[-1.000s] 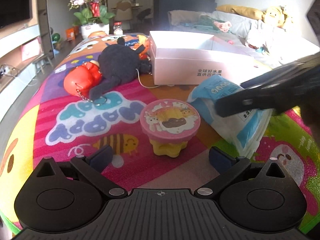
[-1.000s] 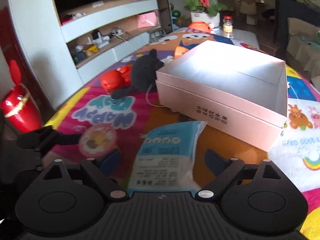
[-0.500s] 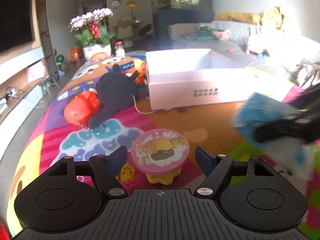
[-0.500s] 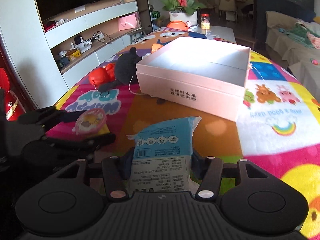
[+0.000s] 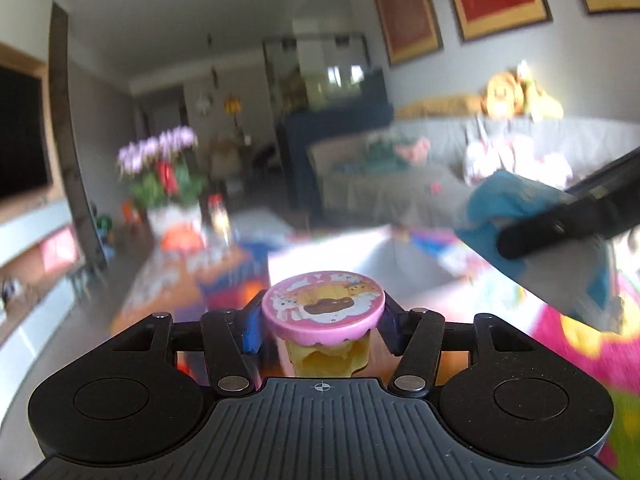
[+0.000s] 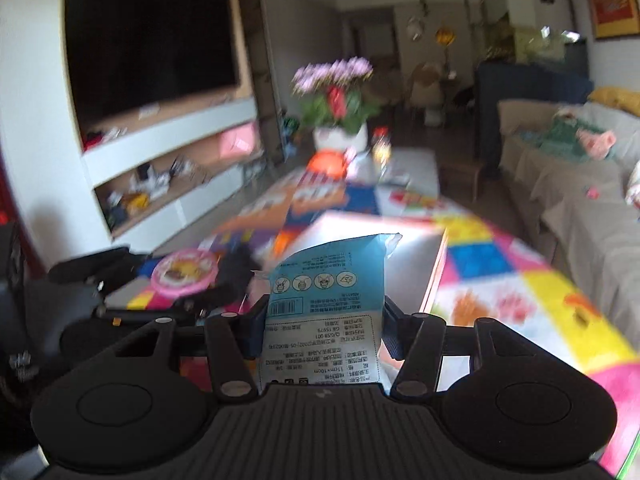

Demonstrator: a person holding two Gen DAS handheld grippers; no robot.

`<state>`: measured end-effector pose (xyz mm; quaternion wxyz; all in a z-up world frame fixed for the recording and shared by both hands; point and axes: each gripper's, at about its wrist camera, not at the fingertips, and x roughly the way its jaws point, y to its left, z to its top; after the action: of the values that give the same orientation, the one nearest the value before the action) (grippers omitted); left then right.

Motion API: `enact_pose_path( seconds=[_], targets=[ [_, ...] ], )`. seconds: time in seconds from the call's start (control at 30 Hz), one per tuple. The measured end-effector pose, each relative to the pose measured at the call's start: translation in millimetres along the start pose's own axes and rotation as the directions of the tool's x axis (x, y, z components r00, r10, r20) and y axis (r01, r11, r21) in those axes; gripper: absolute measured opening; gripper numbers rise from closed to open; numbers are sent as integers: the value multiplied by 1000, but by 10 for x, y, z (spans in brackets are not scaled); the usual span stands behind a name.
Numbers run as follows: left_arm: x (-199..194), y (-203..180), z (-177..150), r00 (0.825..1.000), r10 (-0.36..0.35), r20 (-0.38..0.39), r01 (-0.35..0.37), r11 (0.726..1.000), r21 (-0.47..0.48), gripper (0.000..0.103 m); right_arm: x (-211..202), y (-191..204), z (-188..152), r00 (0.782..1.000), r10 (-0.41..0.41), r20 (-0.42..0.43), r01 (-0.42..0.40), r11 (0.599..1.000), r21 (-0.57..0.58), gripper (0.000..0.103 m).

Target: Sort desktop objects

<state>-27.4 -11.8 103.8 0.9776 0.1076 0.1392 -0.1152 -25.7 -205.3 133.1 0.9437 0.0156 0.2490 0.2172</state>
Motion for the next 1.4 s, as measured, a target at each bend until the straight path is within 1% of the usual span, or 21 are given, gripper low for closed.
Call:
enact_pose_path(
  seconds=[0.07, 0.1, 0.13, 0.17, 0.23, 0.27, 0.37, 0.43, 0.53, 0.63, 0.7, 0.77, 0.87, 0.93, 1.0, 1.07, 1.1, 1.17, 1.23, 1.33, 1.4],
  targets=[
    [233, 30, 185, 999, -2, 46, 2, 1000, 2, 61, 200, -84, 269, 999, -27, 42, 26, 1000, 15, 55],
    [364, 57, 261, 999, -15, 46, 16, 1000, -11, 64, 336, -131, 400, 997, -31, 66, 29, 999, 20, 56],
    [503, 109, 324, 999, -38, 29, 39, 999, -31, 79, 471, -182, 501, 997, -24, 74, 23, 999, 23, 61],
    [595, 165, 360, 998, -56, 12, 57, 997, -55, 91, 592, -223, 572, 997, -25, 69, 23, 999, 29, 69],
    [623, 267, 342, 999, -45, -1, 44, 996, -78, 94, 763, -300, 622, 995, -74, 75, 69, 996, 60, 70],
    [574, 316, 283, 1000, -28, 1, 28, 997, -69, 96, 796, -321, 596, 994, -77, 72, 73, 995, 63, 70],
    [421, 445, 14, 999, 48, -19, -48, 998, -29, 97, 814, -393, 393, 996, -70, 59, 65, 995, 75, 71],
    [349, 518, -197, 994, 86, -61, -87, 996, -7, 97, 842, -369, 217, 997, -77, 28, 76, 996, 52, 71],
    [318, 594, -501, 982, 120, -145, -119, 993, 11, 97, 876, -232, -66, 997, -72, -25, 72, 997, -15, 71],
    [327, 722, -764, 964, 136, -227, -143, 990, -14, 97, 881, -30, -292, 996, -67, -66, 61, 994, -90, 71],
    [344, 816, -867, 952, 163, -259, -175, 984, -23, 97, 863, 53, -414, 994, -19, -107, 10, 997, -78, 71],
    [394, 908, -941, 940, 199, -277, -215, 976, -27, 97, 817, 146, -545, 990, 35, -137, -44, 997, -66, 77],
    [565, 1026, -967, 922, 239, -306, -263, 964, -42, 97, 760, 323, -767, 987, 53, -155, -69, 993, -98, 81],
    [695, 1117, -968, 913, 256, -316, -288, 956, -55, 96, 746, 408, -909, 986, 50, -160, -71, 989, -129, 82],
    [786, 1166, -945, 908, 266, -324, -303, 951, -67, 90, 740, 466, -1029, 985, 33, -167, -59, 986, -155, 83],
    [836, 1210, -913, 901, 274, -336, -314, 947, -70, 60, 765, 485, -1107, 984, 19, -175, -47, 986, -160, 84],
    [842, 1218, -910, 898, 274, -344, -315, 946, -70, 56, 774, 477, -1135, 984, 15, -180, -43, 987, -155, 84],
    [780, 1190, -904, 897, 286, -336, -325, 944, -64, 56, 841, 416, -1162, 981, 13, -196, -38, 992, -123, 84],
    [652, 1108, -910, 904, 290, -313, -318, 947, -42, 56, 873, 322, -1150, 979, 23, -201, -37, 997, -65, 85],
    [433, 990, -891, 928, 242, -285, -268, 962, -54, 55, 912, 154, -1154, 978, 39, -204, -32, 999, 36, 87],
    [264, 893, -868, 946, 189, -265, -214, 974, -72, 55, 901, 87, -1154, 981, 31, -191, -16, 997, 79, 88]
  ],
)
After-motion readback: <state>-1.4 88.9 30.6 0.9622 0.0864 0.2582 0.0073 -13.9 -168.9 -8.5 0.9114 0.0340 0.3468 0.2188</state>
